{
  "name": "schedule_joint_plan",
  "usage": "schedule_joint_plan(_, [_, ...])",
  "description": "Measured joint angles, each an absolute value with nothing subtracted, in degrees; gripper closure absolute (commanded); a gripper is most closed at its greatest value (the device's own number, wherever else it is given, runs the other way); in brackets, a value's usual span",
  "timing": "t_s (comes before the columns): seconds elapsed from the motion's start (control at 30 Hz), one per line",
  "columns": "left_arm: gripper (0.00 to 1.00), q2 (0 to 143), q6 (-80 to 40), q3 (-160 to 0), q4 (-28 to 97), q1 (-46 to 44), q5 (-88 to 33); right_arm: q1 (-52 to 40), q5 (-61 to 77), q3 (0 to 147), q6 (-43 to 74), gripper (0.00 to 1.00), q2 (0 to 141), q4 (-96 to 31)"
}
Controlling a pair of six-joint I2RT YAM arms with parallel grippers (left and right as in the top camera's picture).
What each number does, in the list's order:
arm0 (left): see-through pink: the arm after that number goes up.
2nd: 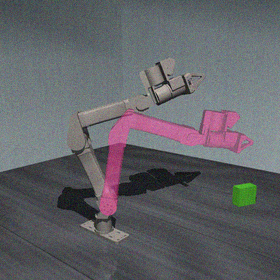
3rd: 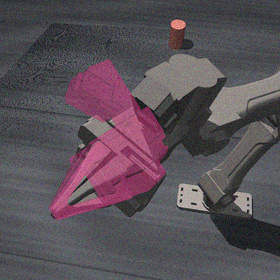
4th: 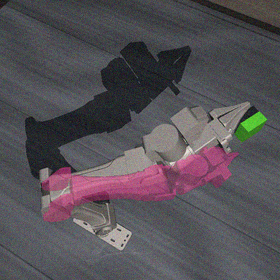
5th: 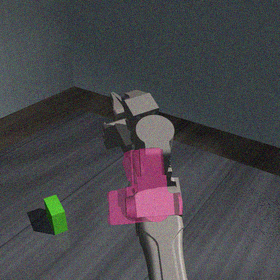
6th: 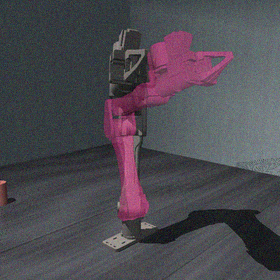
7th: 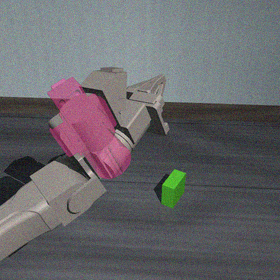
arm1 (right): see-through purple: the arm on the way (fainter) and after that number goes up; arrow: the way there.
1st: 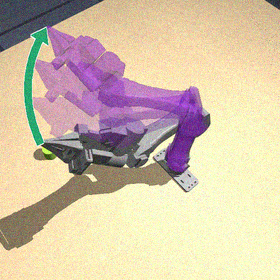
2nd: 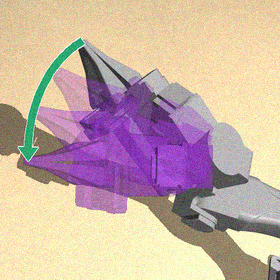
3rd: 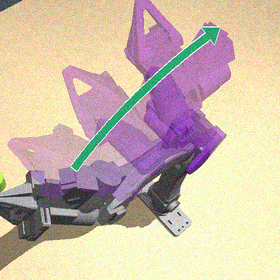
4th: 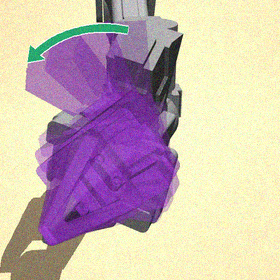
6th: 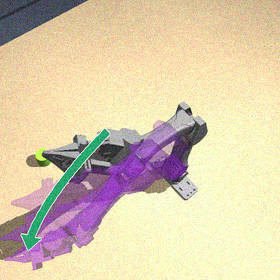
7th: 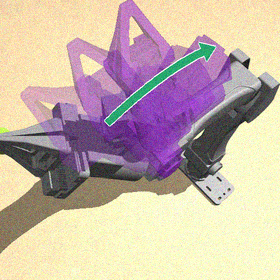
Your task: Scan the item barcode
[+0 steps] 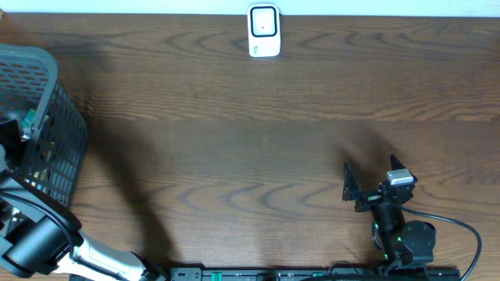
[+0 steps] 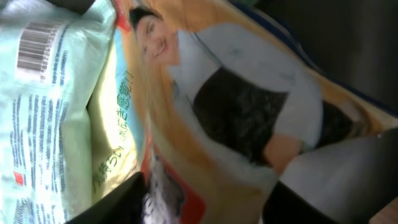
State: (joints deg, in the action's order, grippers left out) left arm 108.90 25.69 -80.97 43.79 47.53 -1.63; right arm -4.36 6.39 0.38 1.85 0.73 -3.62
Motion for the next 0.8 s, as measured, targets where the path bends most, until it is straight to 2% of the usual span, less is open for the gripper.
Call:
schedule_joint_plan(0.3, [0.02,109.0,24.0,-80.9,44.1,47.5,-6.4,-4.4,6.4,0.4,1.8,0.01,0.7,-3.6])
schedule_joint_plan(0.33, [0.08,109.0,23.8,-80.9,44.1,47.5,-7.5,-4.4,6.4,0.4,1.8,0.01,0.7,-3.6])
schedule_joint_plan(0.37, [0.26,109.0,23.5,-80.9,43.9,47.5,-8.3,-4.4,6.4,0.4,1.8,0.01,0.7,-3.6])
schedule_joint_plan(0.4, [0.37,109.0,23.3,-80.9,43.5,47.5,-8.9,-4.4,6.4,0.4,1.8,0.01,0.7,-3.6])
schedule_joint_plan(0.43, [0.4,109.0,23.3,-80.9,43.1,47.5,-9.1,-4.4,6.4,0.4,1.8,0.01,0.7,-3.6])
schedule_joint_plan(0.77, [0.4,110.2,22.9,-80.9,42.6,47.5,-0.2,-4.4,6.4,0.4,1.8,0.01,0.7,-3.6])
schedule_joint_plan(0.8, [0.43,110.3,22.7,-80.9,42.6,47.5,0.4,-4.4,6.4,0.4,1.8,0.01,0.7,-3.6])
